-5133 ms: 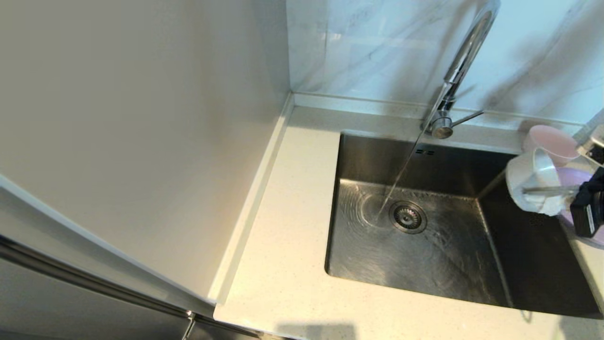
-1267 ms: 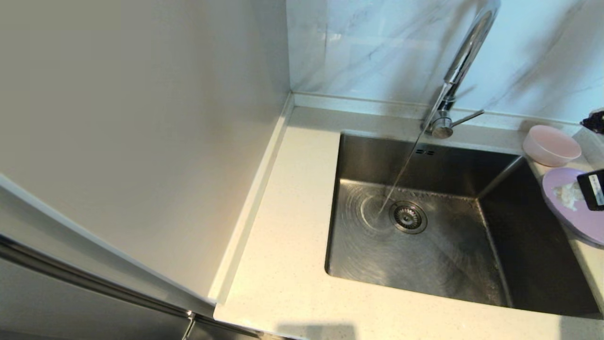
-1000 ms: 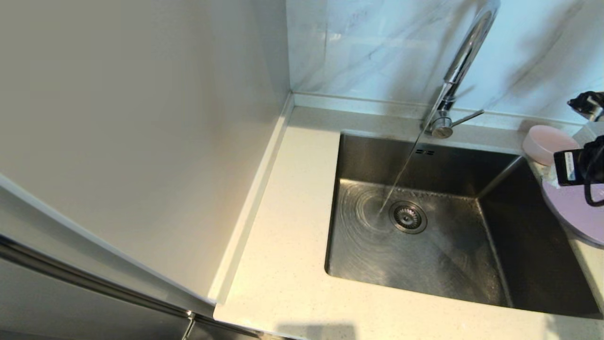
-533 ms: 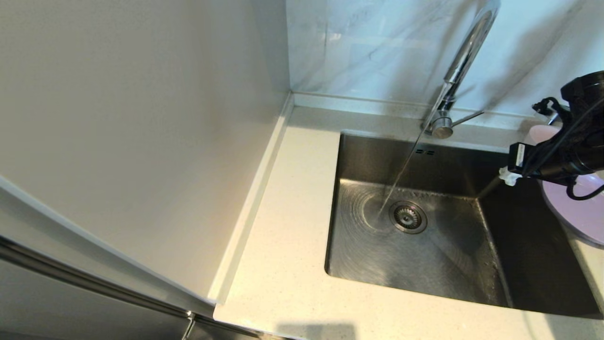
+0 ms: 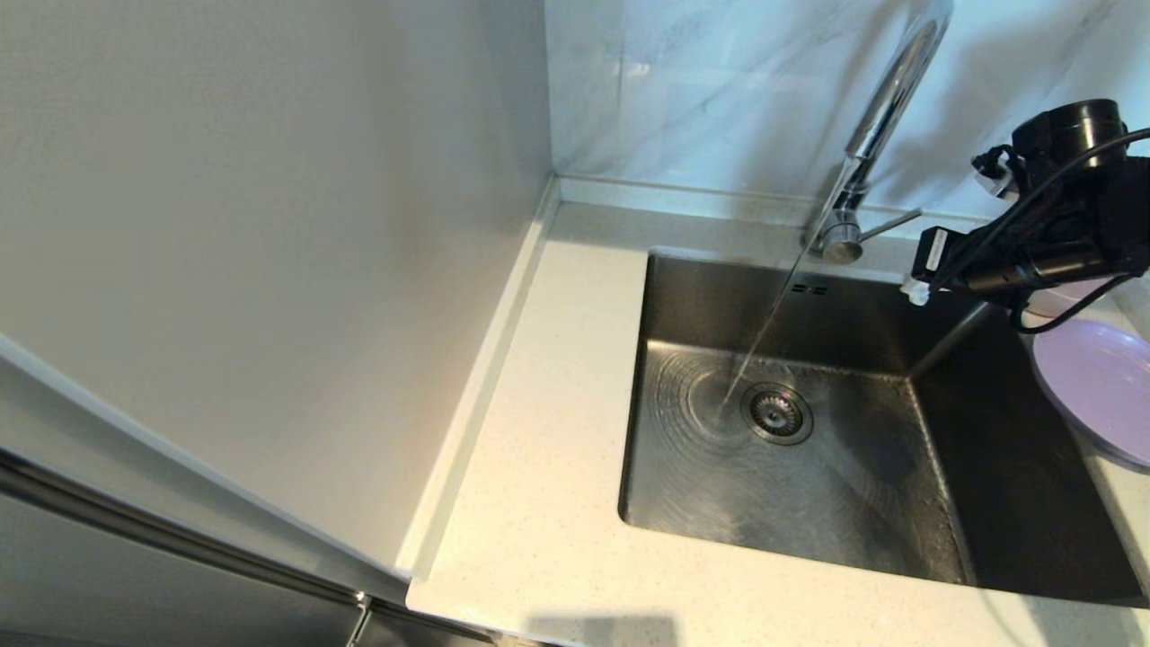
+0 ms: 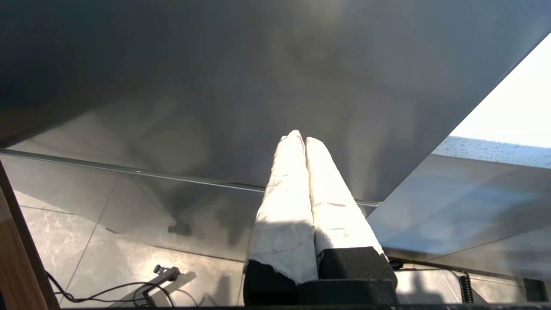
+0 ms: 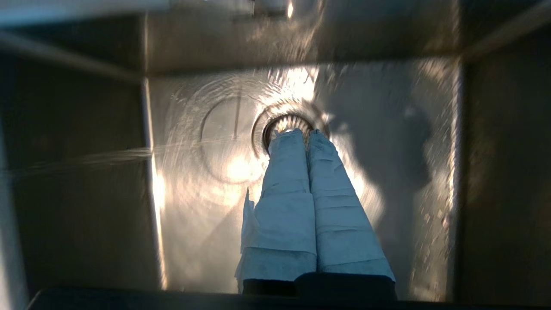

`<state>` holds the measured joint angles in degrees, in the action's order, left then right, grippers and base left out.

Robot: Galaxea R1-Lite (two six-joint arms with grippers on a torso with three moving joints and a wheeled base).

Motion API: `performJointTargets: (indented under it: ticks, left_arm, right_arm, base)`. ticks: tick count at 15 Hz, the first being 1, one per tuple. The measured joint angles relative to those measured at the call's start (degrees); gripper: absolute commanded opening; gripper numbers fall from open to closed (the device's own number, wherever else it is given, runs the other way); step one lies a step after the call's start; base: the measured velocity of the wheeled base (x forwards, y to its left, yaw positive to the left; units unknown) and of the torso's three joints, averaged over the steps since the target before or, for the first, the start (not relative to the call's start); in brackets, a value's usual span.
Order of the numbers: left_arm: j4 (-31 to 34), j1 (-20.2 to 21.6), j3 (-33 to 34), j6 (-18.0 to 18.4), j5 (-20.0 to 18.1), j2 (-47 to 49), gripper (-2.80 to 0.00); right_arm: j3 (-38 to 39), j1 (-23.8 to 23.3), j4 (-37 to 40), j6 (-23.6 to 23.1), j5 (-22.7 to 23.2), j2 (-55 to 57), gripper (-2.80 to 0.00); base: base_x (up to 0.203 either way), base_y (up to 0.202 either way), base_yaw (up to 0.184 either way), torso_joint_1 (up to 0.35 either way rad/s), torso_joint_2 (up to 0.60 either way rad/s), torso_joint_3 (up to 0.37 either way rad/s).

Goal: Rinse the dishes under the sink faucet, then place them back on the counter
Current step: Turn off the faucet

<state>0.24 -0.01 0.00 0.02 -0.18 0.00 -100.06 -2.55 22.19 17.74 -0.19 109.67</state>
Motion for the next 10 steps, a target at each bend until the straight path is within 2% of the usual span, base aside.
performJointTargets:
  ticks: [2,4,10]
  left_arm:
    - [0.0,0.0,0.0,0.0,0.0,0.0,-2.80]
    - [0.0,0.0,0.0,0.0,0.0,0.0,-2.80]
    - [0.0,0.0,0.0,0.0,0.0,0.0,-2.80]
  right_arm:
    - [-0.8,0.5,-6.0,-1.6,-3.7,0.9,-2.80]
    - [-1.3,0.7,-11.4,-4.3,-4.7,1.7,-2.80]
    - [-4.3,1.3,-12.8,-3.8,-4.5,3.0,-2.80]
  base:
    - [0.000,0.000,0.000,0.000,0.00,0.000]
    - [0.000,0.000,0.000,0.000,0.00,0.000]
    - [0.000,0.000,0.000,0.000,0.00,0.000]
